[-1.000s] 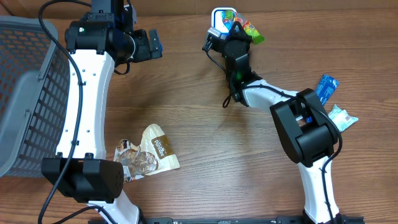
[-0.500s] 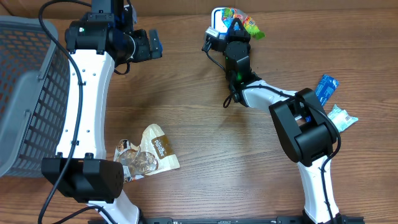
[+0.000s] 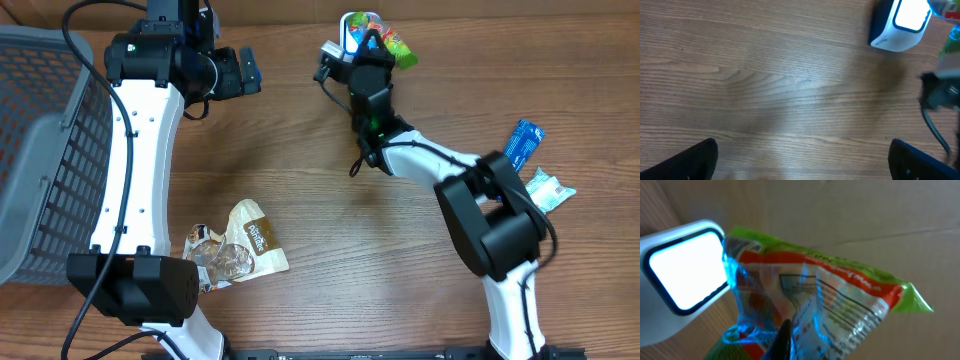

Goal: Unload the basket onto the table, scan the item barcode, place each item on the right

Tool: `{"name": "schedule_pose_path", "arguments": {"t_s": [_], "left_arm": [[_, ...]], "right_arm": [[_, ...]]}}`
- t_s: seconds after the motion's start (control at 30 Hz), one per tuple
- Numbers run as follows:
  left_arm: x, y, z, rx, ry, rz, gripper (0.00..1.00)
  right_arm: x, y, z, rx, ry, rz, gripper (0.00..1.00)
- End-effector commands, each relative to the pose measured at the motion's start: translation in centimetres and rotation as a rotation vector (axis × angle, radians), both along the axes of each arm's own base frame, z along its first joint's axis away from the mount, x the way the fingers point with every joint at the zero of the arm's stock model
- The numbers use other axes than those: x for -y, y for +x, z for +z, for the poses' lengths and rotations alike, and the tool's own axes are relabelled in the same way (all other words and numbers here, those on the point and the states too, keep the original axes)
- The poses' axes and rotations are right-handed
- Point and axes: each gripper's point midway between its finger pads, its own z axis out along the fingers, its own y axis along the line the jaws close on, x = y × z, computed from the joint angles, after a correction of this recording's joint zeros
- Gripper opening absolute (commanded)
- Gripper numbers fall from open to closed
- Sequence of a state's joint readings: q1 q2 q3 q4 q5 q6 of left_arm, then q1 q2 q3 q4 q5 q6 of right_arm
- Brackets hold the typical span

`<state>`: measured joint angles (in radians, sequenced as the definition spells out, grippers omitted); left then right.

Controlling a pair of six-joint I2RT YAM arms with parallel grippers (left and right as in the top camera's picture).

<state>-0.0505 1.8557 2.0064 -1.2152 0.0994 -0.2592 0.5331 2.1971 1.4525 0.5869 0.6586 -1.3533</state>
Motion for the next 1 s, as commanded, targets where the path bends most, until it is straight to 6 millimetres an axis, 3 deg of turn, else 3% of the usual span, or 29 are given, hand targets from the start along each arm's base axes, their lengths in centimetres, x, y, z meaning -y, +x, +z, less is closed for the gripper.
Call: {"name": "schedule_pose_path", "arguments": {"t_s": [0.0,0.1,0.2,0.37,0.5,0.57,0.7,0.97], "left_arm": [[0.1,0.2,0.4,0.011,0.000,0.007,1.00],[0.1,0.2,0.4,0.011,0.000,0.007,1.00],[0.1,0.2,0.4,0.011,0.000,0.007,1.00],[0.1,0.2,0.4,0.011,0.000,0.007,1.00],[0.1,0.2,0.4,0.011,0.000,0.007,1.00],[0.1,0.2,0.4,0.011,0.000,0.007,1.00],[0.1,0.2,0.4,0.011,0.000,0.007,1.00],[0.1,0.2,0.4,0.011,0.000,0.007,1.00]], "right_arm": [[1.1,-4.4,12.7,0.133,0.363,-0.067,0.04],[2.3,-7.7,15.3,0.067,0.655,-0.080,0.04],[4.8,-12.5,17.7,-0.033,1.001,-0.113,0.04],[13.1,-19.8,19.5,-0.063,1.325,-0.331,0.04],[20.7,-24.9,18.5,0.010,1.511,-0.596,0.04],[23.5,-26.8,17.2,0.011,1.560,-0.715,0.04],[26.7,-28.0,14.1,-0.081,1.623,-0.863,0.04],[30.0,-26.3,8.2,-0.344,1.800,-0.899,0.04]]}}
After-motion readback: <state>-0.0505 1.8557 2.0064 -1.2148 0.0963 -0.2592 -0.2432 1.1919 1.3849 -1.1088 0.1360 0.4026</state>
